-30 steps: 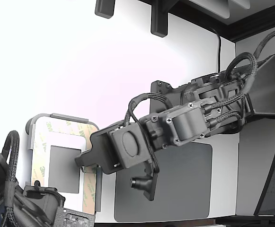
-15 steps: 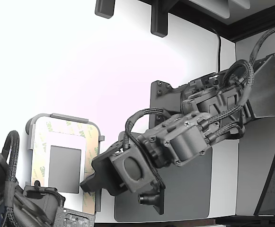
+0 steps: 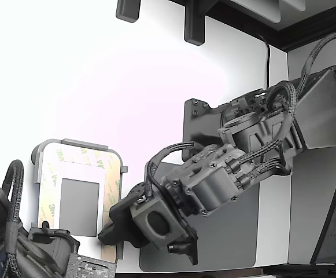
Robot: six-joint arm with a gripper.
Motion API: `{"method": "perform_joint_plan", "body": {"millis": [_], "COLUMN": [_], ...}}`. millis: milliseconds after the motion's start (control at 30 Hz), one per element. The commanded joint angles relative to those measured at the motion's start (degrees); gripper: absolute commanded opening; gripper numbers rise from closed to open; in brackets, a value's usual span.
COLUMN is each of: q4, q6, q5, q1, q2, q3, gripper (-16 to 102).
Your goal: Peel off protective film from adhesive tape.
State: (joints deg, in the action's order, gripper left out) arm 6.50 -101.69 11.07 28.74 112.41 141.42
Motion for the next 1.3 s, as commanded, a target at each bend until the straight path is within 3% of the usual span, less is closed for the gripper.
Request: {"method": "perform_joint_plan", "body": {"millis": [0, 133, 233, 267, 500, 900, 1267], "q4": [6.68, 12.74, 18.11, 19.07, 18.9, 17.49, 21.8], "q6": [-1.58, -1.93, -3.25, -3.34, -2.37, -3.87, -8.61], "q5": [-0.09, 0.26, 0.09, 0.09, 0.35, 1.14, -0.62], "q1": [-0.35, -0.26, 0.09, 0.09, 0.18, -0.18, 0.26], "q2": [-1.32, -3.34, -5.8, -6.33, -5.89, -5.36, -8.7], "q3": [-6.77, -12.74, -17.31, -18.02, -17.4, -15.56, -19.86], "gripper": [-10, -10, -2, 7, 0, 7, 11]}}
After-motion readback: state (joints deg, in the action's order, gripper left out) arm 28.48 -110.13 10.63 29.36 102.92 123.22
